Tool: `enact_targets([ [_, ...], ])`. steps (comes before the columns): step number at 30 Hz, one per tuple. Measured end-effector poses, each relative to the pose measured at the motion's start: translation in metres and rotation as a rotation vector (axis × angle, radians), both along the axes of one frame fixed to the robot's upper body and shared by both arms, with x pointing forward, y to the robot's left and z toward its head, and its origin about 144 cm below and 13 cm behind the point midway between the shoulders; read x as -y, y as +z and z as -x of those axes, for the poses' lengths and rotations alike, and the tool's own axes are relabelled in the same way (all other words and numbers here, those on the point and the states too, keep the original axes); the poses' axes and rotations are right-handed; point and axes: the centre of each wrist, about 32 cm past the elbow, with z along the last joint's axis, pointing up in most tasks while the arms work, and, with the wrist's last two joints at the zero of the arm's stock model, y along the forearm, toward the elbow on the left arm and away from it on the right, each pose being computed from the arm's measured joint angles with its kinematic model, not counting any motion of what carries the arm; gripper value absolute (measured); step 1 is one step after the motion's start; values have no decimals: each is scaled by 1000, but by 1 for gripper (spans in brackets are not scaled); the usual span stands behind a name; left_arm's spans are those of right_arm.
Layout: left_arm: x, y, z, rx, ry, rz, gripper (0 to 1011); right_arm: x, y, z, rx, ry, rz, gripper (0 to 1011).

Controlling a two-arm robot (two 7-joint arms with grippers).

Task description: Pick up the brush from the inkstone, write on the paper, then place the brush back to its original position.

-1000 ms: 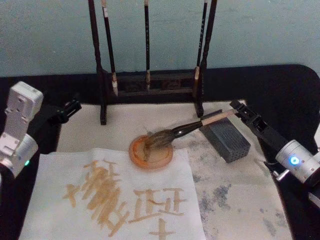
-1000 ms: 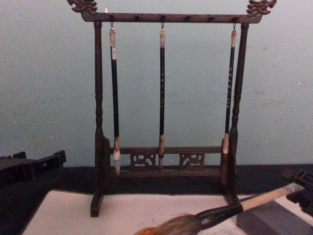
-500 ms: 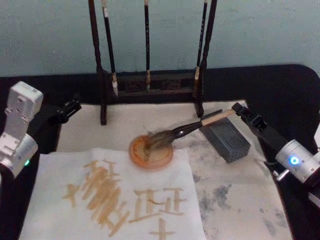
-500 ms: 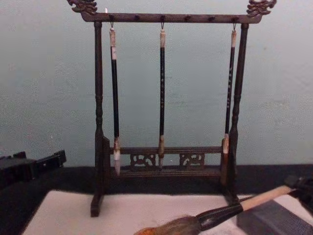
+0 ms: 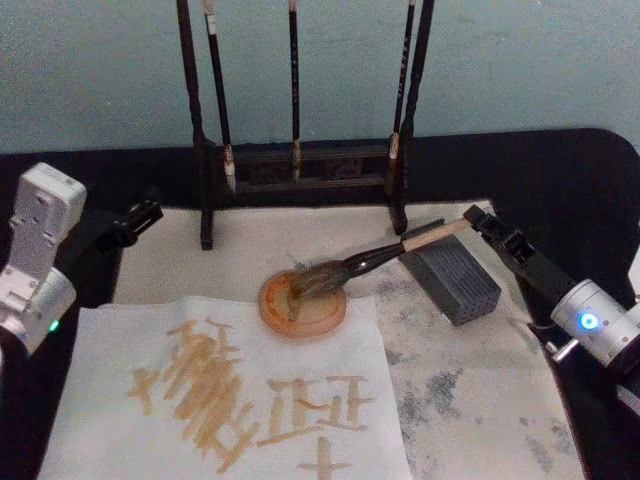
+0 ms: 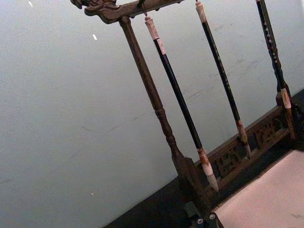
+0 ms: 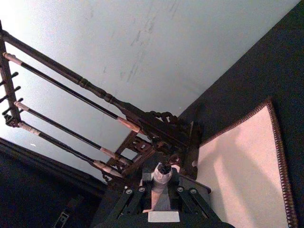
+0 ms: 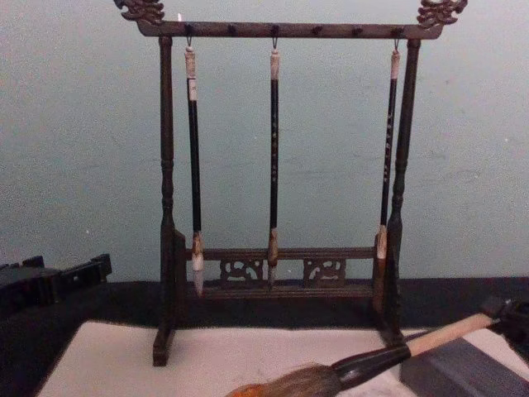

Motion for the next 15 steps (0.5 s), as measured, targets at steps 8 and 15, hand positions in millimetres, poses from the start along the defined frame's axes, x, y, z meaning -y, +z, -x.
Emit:
enact_targets([
  [8,0,0,0,0,0,0,1002,0,0,0,0,-3,-5,196],
  [15,0,0,0,0,0,0,1002,2,1,2,23,-9,-45,177],
])
